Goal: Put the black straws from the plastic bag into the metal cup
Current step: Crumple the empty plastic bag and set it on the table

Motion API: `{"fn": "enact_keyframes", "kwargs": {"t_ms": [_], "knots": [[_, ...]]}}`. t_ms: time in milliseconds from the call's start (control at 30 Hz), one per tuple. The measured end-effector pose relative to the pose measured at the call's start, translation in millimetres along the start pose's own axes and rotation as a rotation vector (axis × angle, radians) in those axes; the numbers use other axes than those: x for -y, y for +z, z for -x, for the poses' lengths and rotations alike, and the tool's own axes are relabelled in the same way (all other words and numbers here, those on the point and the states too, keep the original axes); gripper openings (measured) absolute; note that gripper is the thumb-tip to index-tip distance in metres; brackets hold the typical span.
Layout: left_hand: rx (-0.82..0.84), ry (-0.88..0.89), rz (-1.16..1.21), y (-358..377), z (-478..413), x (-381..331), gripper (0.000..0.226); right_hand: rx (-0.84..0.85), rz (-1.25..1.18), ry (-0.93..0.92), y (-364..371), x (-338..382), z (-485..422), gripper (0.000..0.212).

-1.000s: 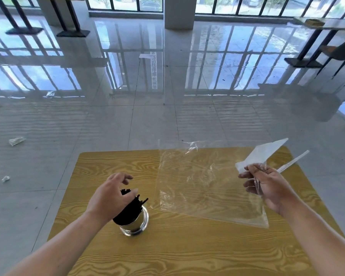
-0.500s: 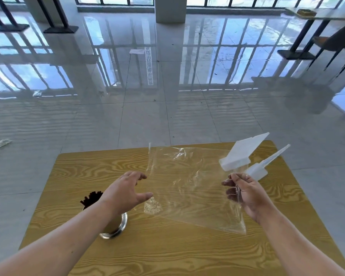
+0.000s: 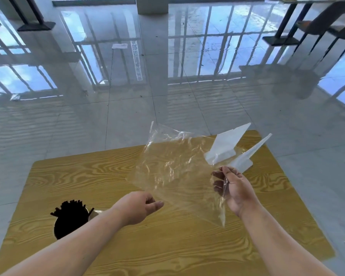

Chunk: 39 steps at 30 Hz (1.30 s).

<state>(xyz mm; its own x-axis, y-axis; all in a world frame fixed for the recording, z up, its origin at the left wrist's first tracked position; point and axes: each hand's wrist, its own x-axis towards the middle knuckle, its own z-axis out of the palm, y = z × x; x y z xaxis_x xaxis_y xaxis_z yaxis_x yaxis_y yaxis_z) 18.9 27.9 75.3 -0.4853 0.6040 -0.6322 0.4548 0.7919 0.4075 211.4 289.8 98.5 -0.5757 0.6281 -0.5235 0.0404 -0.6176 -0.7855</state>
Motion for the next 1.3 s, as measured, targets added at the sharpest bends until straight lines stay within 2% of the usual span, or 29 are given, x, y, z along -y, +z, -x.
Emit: {"fn": "enact_keyframes", "kwargs": {"t_ms": [67, 167, 300, 367, 433, 533, 633, 833, 933, 1000, 1100, 1233, 1300], "knots": [[0.061, -0.025, 0.122, 1.7, -3.1, -10.2, 0.069, -0.019, -0.057, 0.016, 0.9, -1.4, -0.4, 0.018], [0.128, -0.087, 0.487, 1.2, -4.5, -27.3, 0.075, -0.028, -0.179, 0.075, 3.3, -8.7, 0.2, 0.019], [0.111, -0.176, 0.923, -8.3, -7.3, -38.5, 0.056, 0.019, -0.307, 0.156, 5.2, -25.8, 4.9, 0.018], [0.072, -0.207, 1.124, -14.1, -6.8, -41.9, 0.043, 0.064, -0.292, 0.207, 4.3, -34.1, 9.3, 0.012], [-0.012, -0.219, 1.216, -20.8, -5.0, -43.1, 0.028, 0.111, -0.228, 0.266, 1.3, -41.4, 13.2, 0.01], [-0.137, -0.199, 1.217, -35.0, -1.7, -40.7, 0.013, 0.173, -0.114, 0.34, -7.6, -50.5, 16.2, 0.02], [-0.218, -0.135, 1.126, -52.5, 6.9, -34.4, 0.009, 0.232, -0.08, 0.373, -18.6, -53.3, 15.7, 0.027], [-0.095, -0.002, 1.045, -76.1, 31.5, -26.5, 0.017, 0.3, -0.155, 0.424, -25.2, -28.1, 1.2, 0.053], [-0.018, 0.055, 1.045, -84.7, 41.7, -24.5, 0.023, 0.345, -0.06, 0.454, -14.2, -12.4, -5.3, 0.058], [0.028, 0.083, 1.056, -89.5, 47.7, -24.0, 0.028, 0.366, 0.026, 0.47, -3.0, -2.0, -6.6, 0.048], [0.058, 0.106, 1.036, -95.8, 51.0, -23.7, 0.032, 0.373, 0.148, 0.441, 15.5, 8.2, -7.6, 0.02], [-0.115, 0.007, 1.02, -92.5, 41.1, -22.5, 0.02, 0.312, 0.242, 0.267, 25.3, 6.0, -18.9, 0.006], [-0.206, -0.044, 0.925, -88.1, 35.5, -21.2, 0.018, 0.267, 0.243, 0.229, 25.2, 6.3, -22.5, 0.01]]}}
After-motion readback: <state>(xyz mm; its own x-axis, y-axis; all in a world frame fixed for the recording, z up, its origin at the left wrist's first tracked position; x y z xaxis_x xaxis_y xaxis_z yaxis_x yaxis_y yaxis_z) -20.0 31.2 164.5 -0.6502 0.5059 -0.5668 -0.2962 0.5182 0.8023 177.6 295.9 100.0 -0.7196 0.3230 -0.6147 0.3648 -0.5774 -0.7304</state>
